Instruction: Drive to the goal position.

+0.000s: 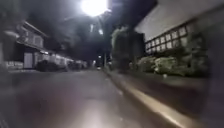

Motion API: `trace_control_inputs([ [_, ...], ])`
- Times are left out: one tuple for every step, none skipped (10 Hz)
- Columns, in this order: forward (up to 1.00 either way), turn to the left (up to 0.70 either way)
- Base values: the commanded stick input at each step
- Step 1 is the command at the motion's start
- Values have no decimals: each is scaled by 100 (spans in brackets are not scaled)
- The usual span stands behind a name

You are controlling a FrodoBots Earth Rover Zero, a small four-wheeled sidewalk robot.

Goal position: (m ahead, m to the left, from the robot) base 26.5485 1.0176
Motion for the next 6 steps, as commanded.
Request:
trace_control_inputs([
  [70, 0],
  [70, 0],
  [70, 0],
  [70, 0],
  [70, 0],
  [70, 0],
])
